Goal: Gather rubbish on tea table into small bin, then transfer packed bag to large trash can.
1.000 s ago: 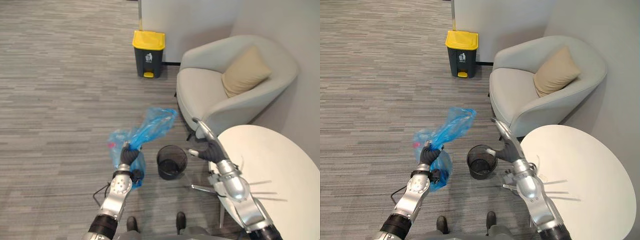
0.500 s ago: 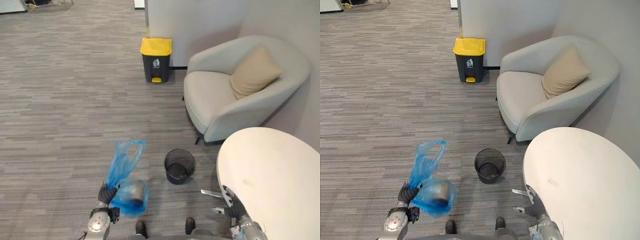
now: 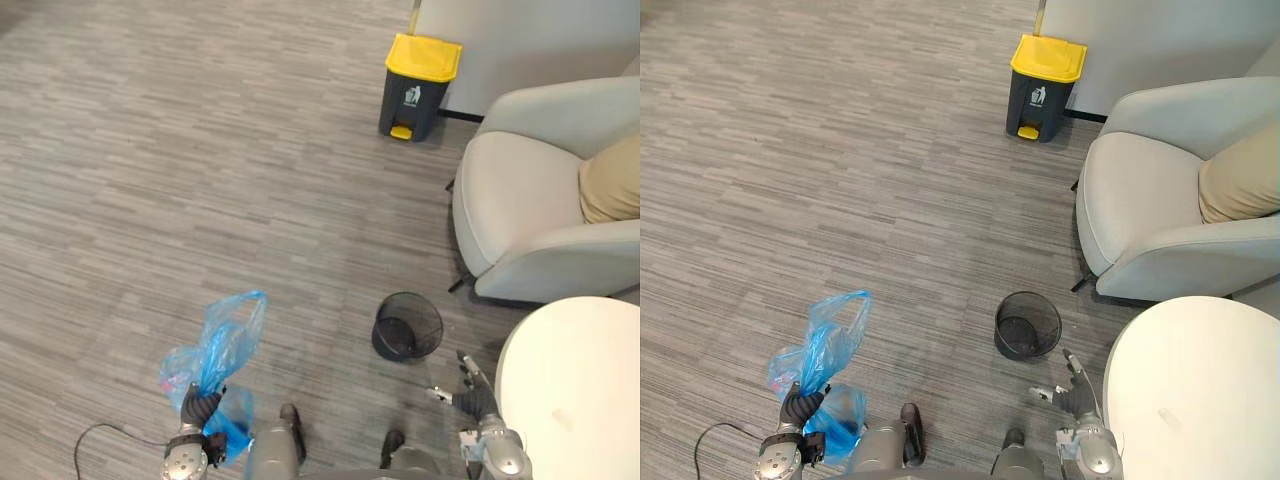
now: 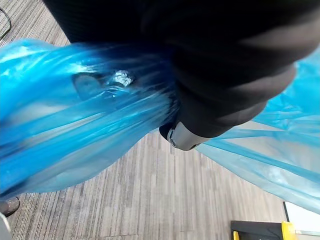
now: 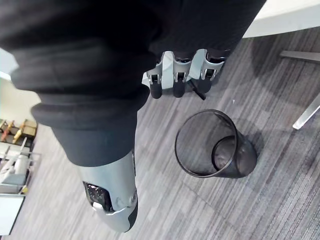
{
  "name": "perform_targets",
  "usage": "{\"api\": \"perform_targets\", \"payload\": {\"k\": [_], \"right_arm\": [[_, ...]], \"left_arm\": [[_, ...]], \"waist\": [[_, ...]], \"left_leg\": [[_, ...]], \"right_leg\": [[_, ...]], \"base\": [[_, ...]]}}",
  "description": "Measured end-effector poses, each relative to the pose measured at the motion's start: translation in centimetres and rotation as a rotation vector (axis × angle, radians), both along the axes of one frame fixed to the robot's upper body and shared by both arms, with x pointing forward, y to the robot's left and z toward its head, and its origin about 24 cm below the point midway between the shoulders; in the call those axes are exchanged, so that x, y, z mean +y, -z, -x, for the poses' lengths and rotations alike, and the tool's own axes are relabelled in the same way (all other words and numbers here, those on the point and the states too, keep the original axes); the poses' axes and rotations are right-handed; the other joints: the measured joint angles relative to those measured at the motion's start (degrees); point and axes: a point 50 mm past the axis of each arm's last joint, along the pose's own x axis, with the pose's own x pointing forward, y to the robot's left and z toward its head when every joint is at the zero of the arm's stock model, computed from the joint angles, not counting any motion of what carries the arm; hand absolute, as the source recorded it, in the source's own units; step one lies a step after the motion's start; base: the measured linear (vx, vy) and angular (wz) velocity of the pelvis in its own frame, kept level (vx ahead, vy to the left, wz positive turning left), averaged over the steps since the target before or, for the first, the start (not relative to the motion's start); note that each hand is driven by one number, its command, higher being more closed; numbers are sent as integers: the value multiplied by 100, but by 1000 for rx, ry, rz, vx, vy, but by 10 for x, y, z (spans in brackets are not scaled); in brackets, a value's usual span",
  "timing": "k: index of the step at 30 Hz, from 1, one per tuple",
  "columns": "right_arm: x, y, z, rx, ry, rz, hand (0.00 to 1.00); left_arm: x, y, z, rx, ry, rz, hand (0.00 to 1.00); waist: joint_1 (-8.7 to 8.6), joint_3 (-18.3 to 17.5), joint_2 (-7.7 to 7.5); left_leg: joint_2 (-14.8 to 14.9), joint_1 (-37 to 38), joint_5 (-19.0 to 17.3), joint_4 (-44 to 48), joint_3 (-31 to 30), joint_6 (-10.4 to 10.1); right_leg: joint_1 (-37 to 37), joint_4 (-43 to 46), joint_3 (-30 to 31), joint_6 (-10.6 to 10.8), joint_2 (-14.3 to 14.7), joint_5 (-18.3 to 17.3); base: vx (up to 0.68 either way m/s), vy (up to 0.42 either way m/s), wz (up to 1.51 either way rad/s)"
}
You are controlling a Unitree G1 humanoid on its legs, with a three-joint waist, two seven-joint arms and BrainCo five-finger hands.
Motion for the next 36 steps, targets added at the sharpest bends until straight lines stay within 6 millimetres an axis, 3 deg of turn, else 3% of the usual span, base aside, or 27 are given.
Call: {"api": "perform_targets", "payload": {"k": [1,3,4,5,6,8,10,12,13,14,15,16,17,18,19,20,21,22,25,27,29,30,31,33,34,35,36], "right_arm": [[1,1,1,-1,17,-11,0],[5,2,0,4,11,-20,0],[8,4,1,13,15,-32,0],[12,7,2,21,22,-50,0],[14,7,3,21,25,-58,0],[14,8,0,20,26,-58,0],[11,10,2,35,34,-52,0],[8,15,5,63,35,-47,0],[7,16,8,75,35,-43,0],[6,18,16,95,39,-41,0],[1,17,15,97,34,-25,0],[0,14,10,80,18,-17,0],[3,6,3,38,4,-14,0],[5,0,-2,5,-14,-9,0],[6,-4,-5,-14,-25,-5,0],[7,-8,-7,-35,-23,-4,0],[8,-12,-10,-57,-31,-3,0],[9,-18,-14,-88,-36,1,0],[7,-25,-19,-122,-50,20,0],[10,-25,-23,-126,-60,16,0],[9,-24,-24,-121,-59,17,0],[8,-23,-23,-117,-57,22,0],[5,-21,-18,-98,-50,36,0],[10,-13,-12,-58,-41,20,0],[14,-11,-11,-58,-32,4,0],[17,-9,-9,-50,-28,-6,0],[18,-9,-9,-51,-28,-11,0]], "left_arm": [[1,-1,0,0,3,-6,100],[-1,-1,-3,2,30,-10,100],[-1,-2,-5,-1,47,-18,100],[1,-5,-9,-9,65,-33,100],[1,-6,-11,-14,71,-37,100],[-2,-11,-26,-51,94,-40,100],[-7,-15,-40,-83,103,-30,100],[-9,-15,-45,-88,103,-24,100],[-9,-14,-43,-85,104,-24,100],[-8,-10,-36,-66,100,-23,100],[-13,-6,-34,-54,91,-1,100],[-19,-3,-30,-43,82,22,100],[-22,-1,-27,-38,74,35,100],[-23,1,-21,-29,54,50,100],[-24,2,-19,-27,45,59,100],[-28,2,-20,-28,52,69,100],[-31,2,-21,-35,59,80,100],[-35,-1,-24,-53,63,95,100],[-46,-5,-28,-92,60,128,100],[-48,-6,-26,-97,64,134,100],[-53,-6,-24,-91,83,141,100],[-55,-5,-22,-87,88,142,100],[-57,-5,-19,-83,94,147,100],[-56,-8,-17,-91,98,138,100],[-53,-13,-20,-116,107,124,100],[-54,-21,-29,-151,134,113,100],[-56,-23,-34,-164,148,114,100]], "waist": [[11,41,-91],[-20,115,-134],[-65,172,-45],[-156,192,-90],[-182,204,-111],[-341,248,-52],[-465,312,47],[-549,340,80],[-617,323,55],[-690,237,-72],[-675,258,125],[-606,220,346],[-605,242,424],[-589,251,476],[-536,264,494],[-426,292,468],[-336,308,417],[-268,325,321],[5,317,323],[115,322,324],[173,286,336],[160,249,358],[166,75,450],[187,-76,182],[193,-109,21],[97,-79,-39],[60,-68,-47]], "left_leg": [[-43,-3,-219,174,27,17],[-149,222,-532,322,-63,112],[-168,339,-586,261,-125,149],[-221,562,-601,57,-230,169],[-257,692,-594,-81,-264,183],[-361,1089,-612,-505,-468,145],[-413,1422,-587,-807,-644,84],[-469,1874,-463,-1087,-738,-201],[-506,2148,-453,-1149,-793,-391],[-555,2389,-525,-1048,-860,-549],[-413,2494,-573,-906,-850,-633],[-96,2340,-446,-299,-786,-883],[61,1952,-22,698,-756,-866],[287,1564,543,1564,-748,-716],[471,1373,735,2109,-748,-738],[704,1148,606,2928,-671,-691],[717,968,443,3280,-648,-640],[693,697,309,3399,-483,-435],[579,-151,21,2701,-183,-222],[337,-526,18,1585,-374,-209],[48,-590,240,64,-638,-487],[-21,-590,269,-199,-676,-506],[-56,-558,511,-340,-716,-398],[-178,-381,640,-54,-333,-155],[-260,-224,425,104,-91,32],[-328,12,193,146,-49,148],[-347,157,97,125,-37,169]], "right_leg": [[-47,374,35,-80,-135,-164],[-750,2084,539,-659,-344,57],[-1066,2664,783,-647,-254,34],[-1247,2915,853,-471,-47,-266],[-1319,2891,839,-473,72,-370],[-1748,2431,749,-481,556,-493],[-2068,1747,644,-503,765,-392],[-2215,886,639,-677,849,123],[-2260,622,629,-829,834,590],[-2277,830,641,-1169,767,1249],[-2285,1173,585,-1201,830,980],[-2210,1381,451,-1309,993,626],[-2058,1423,437,-1430,1131,347],[-1835,1297,509,-1511,1328,265],[-1612,1158,575,-1545,1470,214],[-1093,864,769,-1595,1721,168],[-713,651,918,-1645,1795,133],[-290,395,1143,-1680,1799,103],[441,-203,1723,-1685,1799,23],[711,-397,2102,-1583,1779,-149],[883,-405,2449,-1419,1702,-511],[940,-356,2528,-1368,1695,-665],[964,-92,2752,-1263,1662,-1022],[849,679,2817,-902,1401,-1354],[501,1626,2728,-534,1214,-1366],[-18,2931,2582,134,1114,-1052],[-280,3546,2506,183,1055,-1028]], "base": [[267,253,14],[292,212,8],[400,210,27],[288,104,33],[417,62,32],[480,32,45],[497,-18,74],[592,-79,77],[663,-172,88],[660,-209,72],[671,-192,28],[664,-187,-17],[811,-240,-36],[673,-239,-41],[666,-220,-75],[620,-151,-78],[693,-135,-91],[527,-69,-67],[458,23,-92],[427,142,-105],[469,248,-101],[496,293,-77],[599,313,-98],[634,289,-101],[712,276,-57],[586,229,-40],[650,224,-26]]}}
